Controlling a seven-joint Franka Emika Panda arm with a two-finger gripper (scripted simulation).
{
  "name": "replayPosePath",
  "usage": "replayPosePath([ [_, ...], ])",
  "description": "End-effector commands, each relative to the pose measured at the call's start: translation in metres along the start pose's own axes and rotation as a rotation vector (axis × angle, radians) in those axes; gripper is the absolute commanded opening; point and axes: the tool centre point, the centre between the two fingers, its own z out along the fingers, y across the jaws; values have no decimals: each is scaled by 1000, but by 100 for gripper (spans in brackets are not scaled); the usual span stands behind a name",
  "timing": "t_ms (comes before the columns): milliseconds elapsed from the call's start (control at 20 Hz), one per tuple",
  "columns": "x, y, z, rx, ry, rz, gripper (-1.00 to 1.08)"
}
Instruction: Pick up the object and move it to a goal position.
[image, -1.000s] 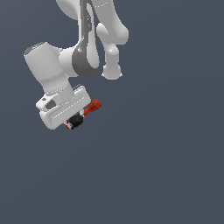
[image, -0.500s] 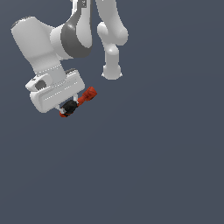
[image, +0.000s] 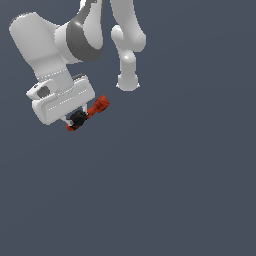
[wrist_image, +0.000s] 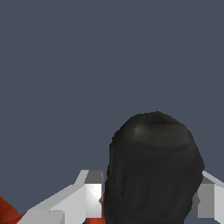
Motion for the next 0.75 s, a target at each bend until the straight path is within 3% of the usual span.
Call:
replayPosePath([
  [0,2,1,-7,-6,0,-2,-100],
  [700,6,-1,-51,-6,1,-3,-100],
])
